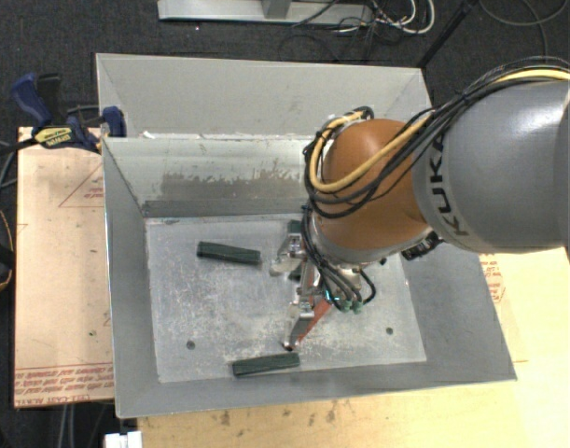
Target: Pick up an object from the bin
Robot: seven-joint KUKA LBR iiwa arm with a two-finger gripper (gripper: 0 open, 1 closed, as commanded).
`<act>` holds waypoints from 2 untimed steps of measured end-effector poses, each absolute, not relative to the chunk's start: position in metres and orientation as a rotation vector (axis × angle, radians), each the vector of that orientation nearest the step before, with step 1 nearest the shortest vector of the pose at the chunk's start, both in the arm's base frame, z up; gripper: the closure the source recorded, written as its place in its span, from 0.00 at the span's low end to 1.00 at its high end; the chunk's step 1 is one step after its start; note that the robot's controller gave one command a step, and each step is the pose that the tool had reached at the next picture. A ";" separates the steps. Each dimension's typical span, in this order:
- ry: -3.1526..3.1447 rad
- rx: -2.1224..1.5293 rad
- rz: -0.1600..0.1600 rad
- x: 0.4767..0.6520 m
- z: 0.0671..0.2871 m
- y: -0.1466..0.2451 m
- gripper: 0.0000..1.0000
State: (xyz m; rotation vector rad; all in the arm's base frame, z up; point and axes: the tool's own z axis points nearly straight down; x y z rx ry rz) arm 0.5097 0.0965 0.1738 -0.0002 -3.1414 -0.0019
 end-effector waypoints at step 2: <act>-3.082 0.598 -0.002 0.492 0.097 0.079 0.00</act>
Offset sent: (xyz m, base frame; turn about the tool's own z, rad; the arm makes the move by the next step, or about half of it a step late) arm -0.0188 -0.0228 -0.0922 -0.4298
